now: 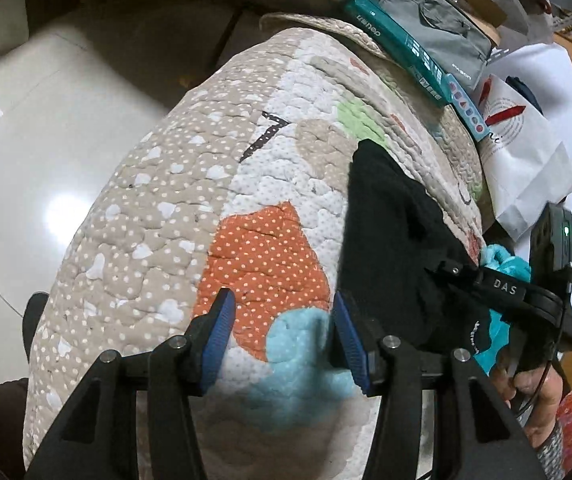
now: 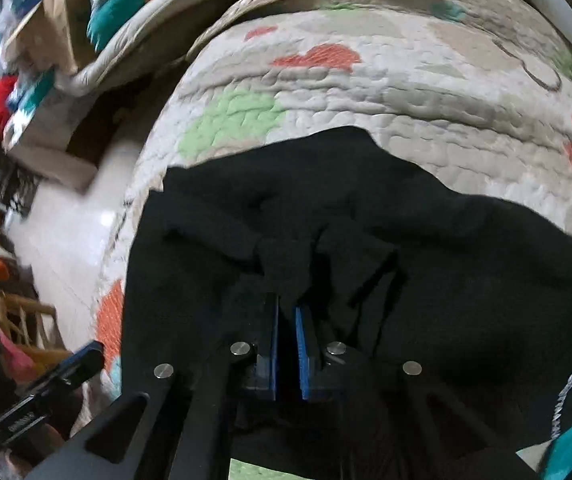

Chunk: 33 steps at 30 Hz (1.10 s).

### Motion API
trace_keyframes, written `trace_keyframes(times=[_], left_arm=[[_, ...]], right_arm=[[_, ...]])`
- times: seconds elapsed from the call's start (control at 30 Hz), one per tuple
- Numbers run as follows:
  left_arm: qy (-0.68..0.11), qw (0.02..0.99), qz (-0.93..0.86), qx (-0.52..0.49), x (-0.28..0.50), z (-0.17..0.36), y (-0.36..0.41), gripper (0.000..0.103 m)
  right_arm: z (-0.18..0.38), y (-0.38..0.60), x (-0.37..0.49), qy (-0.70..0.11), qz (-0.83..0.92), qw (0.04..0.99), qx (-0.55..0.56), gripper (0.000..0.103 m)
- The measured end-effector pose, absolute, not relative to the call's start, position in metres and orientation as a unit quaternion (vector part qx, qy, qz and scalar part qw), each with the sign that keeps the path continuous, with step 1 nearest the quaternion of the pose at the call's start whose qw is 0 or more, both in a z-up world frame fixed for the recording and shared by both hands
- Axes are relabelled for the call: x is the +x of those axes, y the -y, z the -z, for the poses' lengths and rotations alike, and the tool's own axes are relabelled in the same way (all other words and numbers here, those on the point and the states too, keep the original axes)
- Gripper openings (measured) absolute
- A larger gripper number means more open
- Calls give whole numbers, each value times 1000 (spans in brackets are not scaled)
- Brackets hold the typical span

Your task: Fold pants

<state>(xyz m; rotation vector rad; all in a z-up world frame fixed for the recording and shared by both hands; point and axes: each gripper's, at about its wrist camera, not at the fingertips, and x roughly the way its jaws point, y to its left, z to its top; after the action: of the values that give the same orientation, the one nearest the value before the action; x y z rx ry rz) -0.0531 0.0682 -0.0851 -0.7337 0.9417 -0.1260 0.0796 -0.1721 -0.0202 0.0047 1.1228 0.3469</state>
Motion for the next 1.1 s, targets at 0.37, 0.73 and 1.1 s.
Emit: trace_keyframes(times=[0.37,0.73,1.1], left_arm=[[-440,820,79,-358,-37,83,-51,56],[-436,845,96,-295,-37,67,-22,56],[-440,873,77,-195,-38,58,6,56]], right_arm=[[36,232,73,-543,-81,833,74,8],[8,266,36,-497,-64,860,94,43],[25,340,-40,-475,-22,838,269,49]])
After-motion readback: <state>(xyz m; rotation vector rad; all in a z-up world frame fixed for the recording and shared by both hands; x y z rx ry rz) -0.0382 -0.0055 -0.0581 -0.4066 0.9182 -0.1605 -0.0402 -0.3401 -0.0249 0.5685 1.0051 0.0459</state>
